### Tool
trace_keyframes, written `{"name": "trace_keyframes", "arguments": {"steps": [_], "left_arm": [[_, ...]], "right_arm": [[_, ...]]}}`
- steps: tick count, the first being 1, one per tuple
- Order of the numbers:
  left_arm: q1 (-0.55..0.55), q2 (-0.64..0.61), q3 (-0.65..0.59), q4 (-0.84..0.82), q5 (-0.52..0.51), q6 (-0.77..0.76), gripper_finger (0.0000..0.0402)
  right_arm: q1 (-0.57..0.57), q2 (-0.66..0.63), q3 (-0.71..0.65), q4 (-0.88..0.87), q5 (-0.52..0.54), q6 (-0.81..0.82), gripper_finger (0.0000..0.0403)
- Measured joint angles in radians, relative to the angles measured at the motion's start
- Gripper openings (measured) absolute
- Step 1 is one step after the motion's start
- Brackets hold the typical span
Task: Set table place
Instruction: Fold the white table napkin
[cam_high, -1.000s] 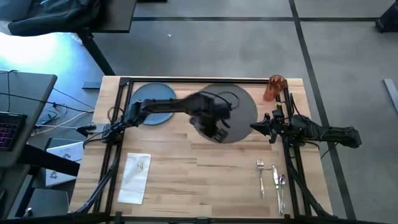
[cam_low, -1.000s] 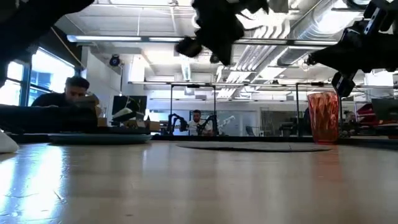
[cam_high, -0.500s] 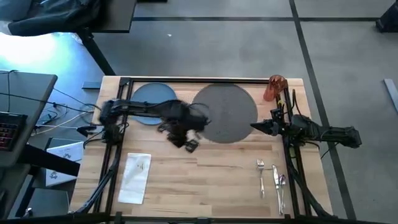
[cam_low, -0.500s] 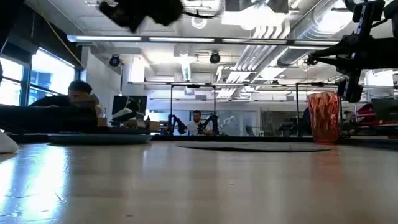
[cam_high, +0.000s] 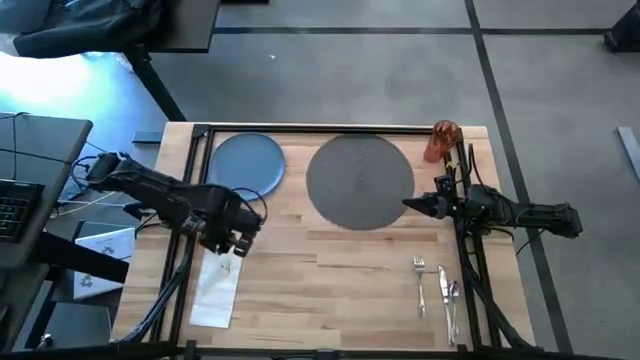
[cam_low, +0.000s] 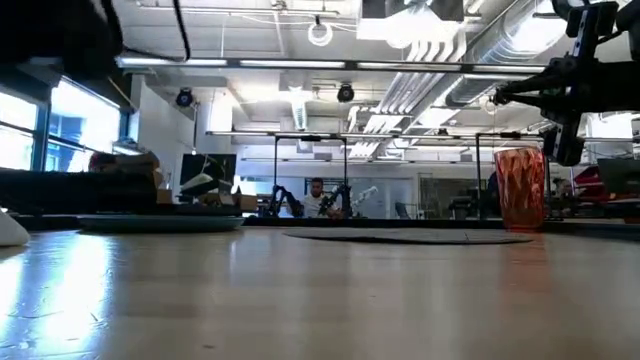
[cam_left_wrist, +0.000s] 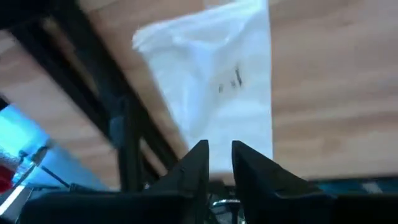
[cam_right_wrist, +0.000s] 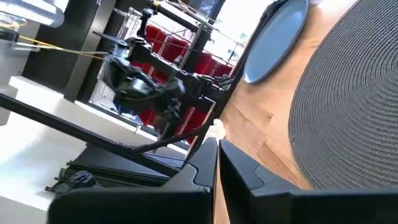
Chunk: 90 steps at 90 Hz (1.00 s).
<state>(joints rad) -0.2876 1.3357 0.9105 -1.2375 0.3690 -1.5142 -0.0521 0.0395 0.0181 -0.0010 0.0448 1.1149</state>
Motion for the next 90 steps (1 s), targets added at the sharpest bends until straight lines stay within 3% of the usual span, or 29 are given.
{"name": "trace_keyframes", "arguments": {"steps": [7, 19, 29, 33, 38, 58, 73, 90], "left_arm": [[-0.011, 0.03, -0.091, 0.135, -0.009, -0.016, 0.0056], [-0.022, 0.108, -0.163, 0.39, -0.115, -0.049, 0.0039], [-0.014, 0.128, -0.145, 0.778, -0.197, 0.132, 0.0017], [-0.014, 0.128, -0.12, 0.856, -0.205, 0.179, 0.0008], [-0.014, 0.12, -0.081, 0.834, -0.213, 0.188, 0.0003], [-0.058, 0.088, 0.015, 0.463, -0.185, 0.145, 0.002], [-0.126, 0.103, 0.003, 0.501, -0.168, 0.306, 0.007], [-0.218, 0.208, 0.001, 0.51, -0.186, 0.487, 0.0147]], "right_arm": [[0.0, 0.0, 0.0, 0.0, 0.0, 0.045, 0.0], [0.0, 0.0, 0.0, 0.001, 0.001, 0.106, 0.0], [0.0, 0.0, 0.0, 0.005, 0.016, 0.135, 0.0], [0.0, 0.0, 0.0, 0.005, 0.025, 0.144, 0.0], [0.0, 0.0, 0.0, 0.006, 0.03, 0.156, 0.0], [0.0, 0.0, 0.0, 0.012, 0.076, 0.172, 0.0], [0.0, 0.0, 0.0, 0.014, 0.09, 0.172, 0.0], [0.0, 0.001, 0.0, 0.014, 0.093, 0.188, 0.0]]}}
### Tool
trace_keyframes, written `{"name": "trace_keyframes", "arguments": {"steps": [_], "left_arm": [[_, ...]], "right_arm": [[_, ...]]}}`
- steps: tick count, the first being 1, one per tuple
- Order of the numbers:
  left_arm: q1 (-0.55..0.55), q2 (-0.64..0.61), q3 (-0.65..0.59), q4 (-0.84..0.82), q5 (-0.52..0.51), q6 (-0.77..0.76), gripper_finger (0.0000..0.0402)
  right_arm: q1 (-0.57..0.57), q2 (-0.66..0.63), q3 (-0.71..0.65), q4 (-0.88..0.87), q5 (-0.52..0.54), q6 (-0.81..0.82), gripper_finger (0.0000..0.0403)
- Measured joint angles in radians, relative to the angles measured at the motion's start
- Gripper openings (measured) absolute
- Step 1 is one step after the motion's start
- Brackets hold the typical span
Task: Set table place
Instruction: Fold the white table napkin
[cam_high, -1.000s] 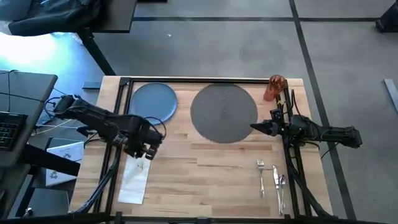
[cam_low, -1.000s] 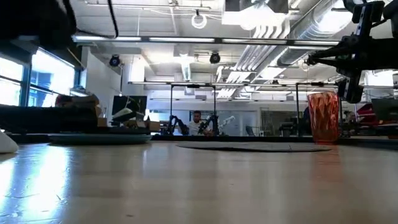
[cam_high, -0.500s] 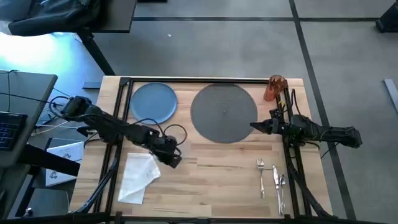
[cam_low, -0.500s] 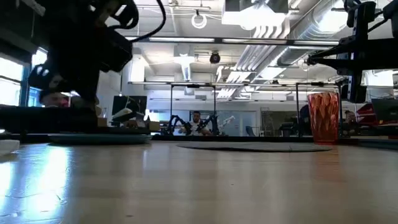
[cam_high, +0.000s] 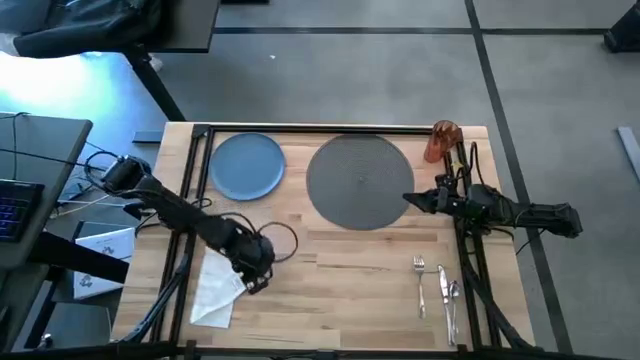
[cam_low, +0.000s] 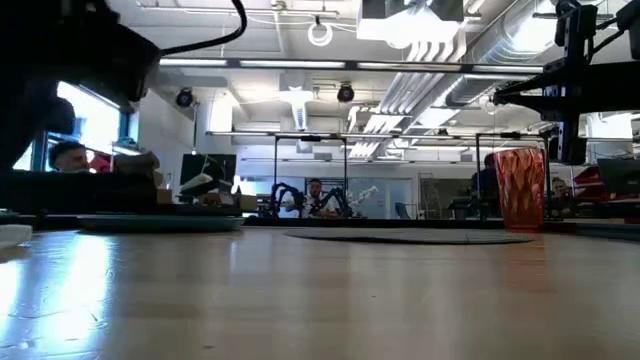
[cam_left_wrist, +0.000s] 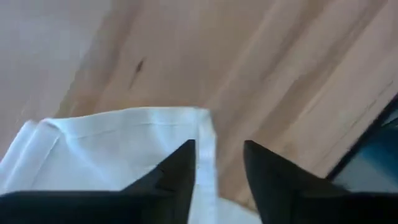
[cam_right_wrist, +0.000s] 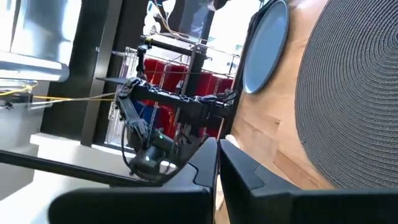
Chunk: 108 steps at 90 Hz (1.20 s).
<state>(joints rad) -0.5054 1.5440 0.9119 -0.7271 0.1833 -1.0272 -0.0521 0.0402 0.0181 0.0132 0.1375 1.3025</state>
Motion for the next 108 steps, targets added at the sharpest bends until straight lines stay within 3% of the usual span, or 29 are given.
{"name": "trace_keyframes", "arguments": {"steps": [11, 23, 32, 44, 50, 65, 76, 96, 108], "left_arm": [[-0.05, 0.103, 0.0, -0.004, 0.012, 0.015, 0.0174], [-0.065, 0.199, 0.014, -0.031, 0.025, -0.03, 0.017], [-0.064, 0.229, 0.048, -0.064, 0.003, -0.042, 0.0128], [-0.056, 0.224, 0.103, -0.118, -0.08, -0.002, 0.0022], [-0.043, 0.201, 0.146, -0.193, -0.151, 0.001, 0.0011], [-0.01, 0.103, 0.336, -0.427, -0.291, 0.058, 0.0001], [0.041, 0.009, 0.521, -0.502, -0.421, 0.13, 0.0], [0.122, -0.1, 0.924, -0.38, -0.59, 0.468, 0.0], [0.135, -0.074, 1.066, -0.367, -0.597, 0.664, 0.0]], "right_arm": [[0.0, 0.0, 0.0, 0.001, 0.004, 0.0, 0.0], [0.0, 0.0, 0.0, 0.002, 0.009, 0.0, 0.0], [0.0, 0.0, 0.0, 0.003, 0.012, 0.0, 0.0], [0.0, 0.0, 0.0, 0.003, 0.019, 0.002, 0.0], [0.0, 0.0, 0.0, 0.003, 0.018, 0.003, 0.0], [0.0, 0.0, 0.0, 0.006, 0.019, 0.007, 0.0], [0.0, 0.0, 0.0, 0.008, 0.019, 0.002, 0.0], [0.0, -0.001, 0.0, 0.015, 0.027, -0.001, 0.0], [0.0, 0.0, 0.0, 0.029, 0.028, -0.012, 0.0]]}}
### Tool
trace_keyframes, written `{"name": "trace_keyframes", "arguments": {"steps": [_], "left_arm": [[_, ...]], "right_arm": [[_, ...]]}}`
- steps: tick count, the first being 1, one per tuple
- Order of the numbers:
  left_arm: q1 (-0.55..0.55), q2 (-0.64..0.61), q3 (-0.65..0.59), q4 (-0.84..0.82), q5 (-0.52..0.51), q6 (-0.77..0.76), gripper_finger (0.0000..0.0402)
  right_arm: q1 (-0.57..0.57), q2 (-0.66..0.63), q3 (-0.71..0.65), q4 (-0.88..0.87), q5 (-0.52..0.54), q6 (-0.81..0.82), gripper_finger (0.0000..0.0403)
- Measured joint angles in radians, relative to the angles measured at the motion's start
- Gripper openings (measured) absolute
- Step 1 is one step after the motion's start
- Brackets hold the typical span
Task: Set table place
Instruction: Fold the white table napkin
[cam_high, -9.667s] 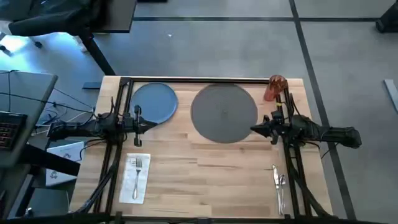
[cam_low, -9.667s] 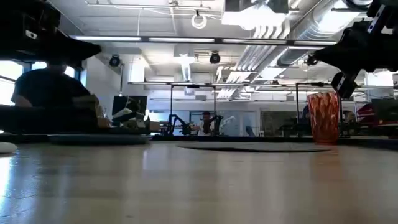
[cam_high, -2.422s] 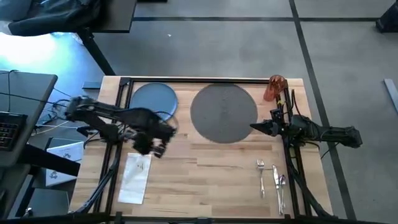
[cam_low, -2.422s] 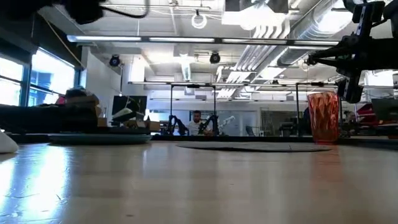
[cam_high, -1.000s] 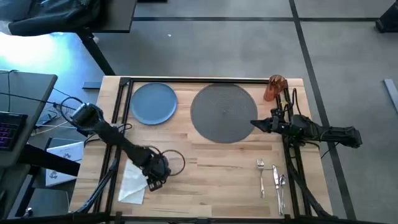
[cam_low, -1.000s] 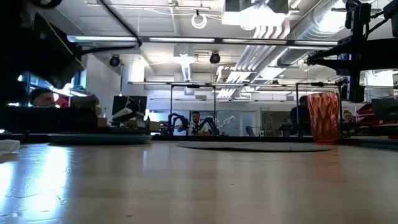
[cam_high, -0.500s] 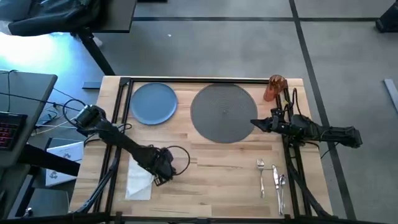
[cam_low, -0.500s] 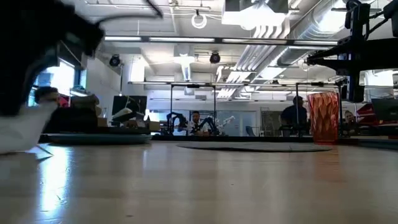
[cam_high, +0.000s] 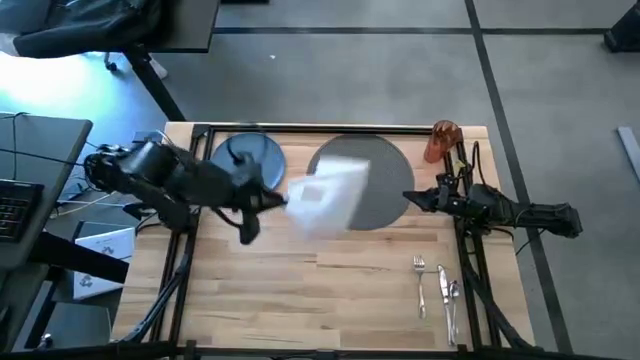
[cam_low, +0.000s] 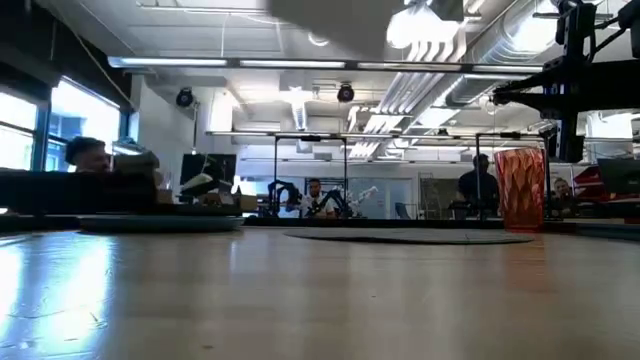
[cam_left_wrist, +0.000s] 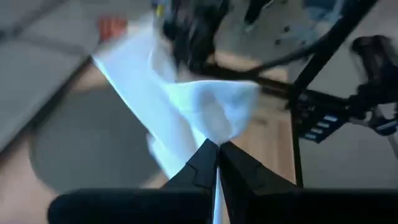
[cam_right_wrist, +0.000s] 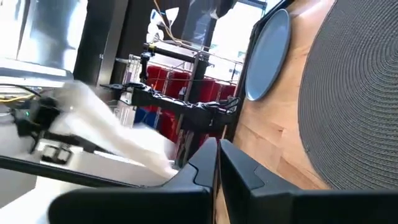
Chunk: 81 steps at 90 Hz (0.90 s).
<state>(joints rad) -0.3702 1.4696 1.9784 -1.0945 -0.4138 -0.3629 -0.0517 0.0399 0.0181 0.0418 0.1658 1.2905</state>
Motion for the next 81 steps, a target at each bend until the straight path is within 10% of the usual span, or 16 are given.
{"name": "trace_keyframes", "arguments": {"steps": [44, 81], "left_arm": [[-0.028, 0.267, -0.201, -0.125, 0.048, 0.017, 0.0], [0.102, 0.248, 0.202, -0.068, 0.146, 0.19, 0.0]], "right_arm": [[0.0, 0.0, 0.002, 0.038, -0.015, -0.04, 0.0], [0.0, 0.149, 0.239, -0.022, -0.037, -0.29, 0.0]]}}
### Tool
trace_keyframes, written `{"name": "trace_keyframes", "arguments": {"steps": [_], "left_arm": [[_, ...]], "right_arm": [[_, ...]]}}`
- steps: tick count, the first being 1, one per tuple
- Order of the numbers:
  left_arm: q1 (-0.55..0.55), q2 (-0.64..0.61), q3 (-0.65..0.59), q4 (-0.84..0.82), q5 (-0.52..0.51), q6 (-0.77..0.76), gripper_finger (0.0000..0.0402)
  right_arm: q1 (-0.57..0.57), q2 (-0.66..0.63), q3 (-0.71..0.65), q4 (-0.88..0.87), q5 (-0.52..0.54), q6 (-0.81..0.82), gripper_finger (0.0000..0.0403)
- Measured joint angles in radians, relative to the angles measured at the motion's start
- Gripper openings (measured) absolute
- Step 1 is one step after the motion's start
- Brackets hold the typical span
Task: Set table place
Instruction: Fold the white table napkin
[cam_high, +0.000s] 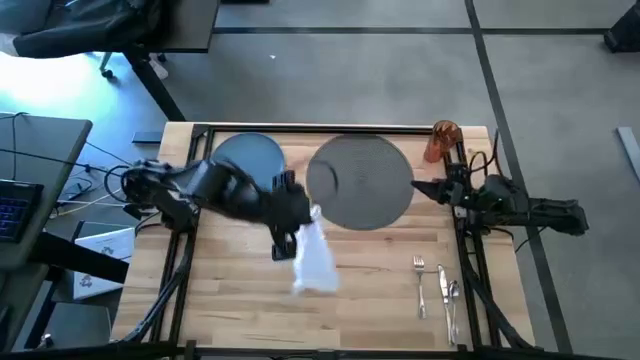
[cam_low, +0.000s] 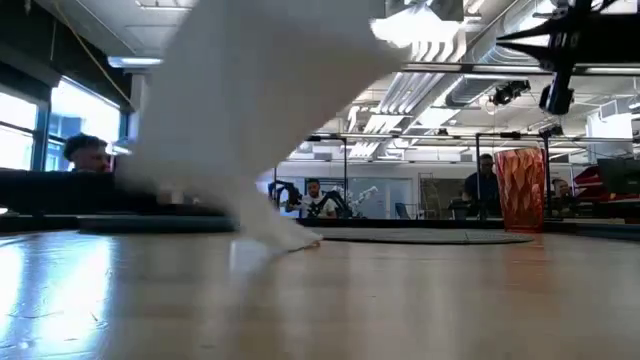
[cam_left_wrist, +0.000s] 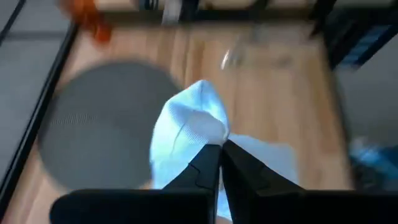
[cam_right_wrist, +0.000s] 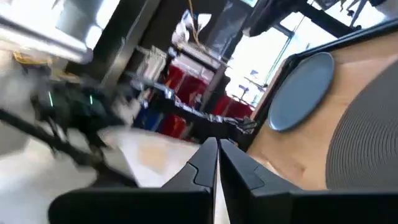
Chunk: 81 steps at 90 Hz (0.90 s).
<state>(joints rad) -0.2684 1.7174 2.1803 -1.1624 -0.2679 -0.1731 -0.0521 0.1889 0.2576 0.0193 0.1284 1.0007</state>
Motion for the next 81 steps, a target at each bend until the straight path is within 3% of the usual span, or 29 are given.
{"name": "trace_keyframes", "arguments": {"steps": [16, 23, 29, 42, 53, 66, 81], "left_arm": [[0.088, 0.004, 0.174, 0.197, 0.135, 0.104, 0.0], [0.114, -0.021, 0.169, 0.331, 0.263, 0.124, 0.0], [0.127, -0.026, 0.166, 0.334, 0.361, 0.115, 0.0], [0.112, 0.0, 0.16, 0.144, 0.472, 0.023, 0.0], [0.046, 0.031, 0.122, -0.084, 0.457, -0.022, 0.0], [-0.05, 0.076, -0.016, -0.286, 0.406, -0.068, 0.0], [-0.167, 0.078, -0.23, -0.292, 0.405, -0.183, 0.0]], "right_arm": [[0.0, 0.181, 0.116, -0.008, -0.106, -0.107, 0.0], [0.0, 0.251, 0.152, -0.003, -0.137, -0.128, 0.0], [0.0, 0.31, 0.175, 0.007, -0.157, -0.131, 0.0], [0.0, 0.409, 0.213, 0.006, -0.229, -0.186, 0.0], [0.0, 0.483, 0.234, 0.006, -0.273, -0.224, 0.0001], [0.0, 0.595, 0.24, 0.006, -0.301, -0.239, 0.0016], [0.0, 0.775, 0.24, 0.027, -0.315, -0.23, 0.006]]}}
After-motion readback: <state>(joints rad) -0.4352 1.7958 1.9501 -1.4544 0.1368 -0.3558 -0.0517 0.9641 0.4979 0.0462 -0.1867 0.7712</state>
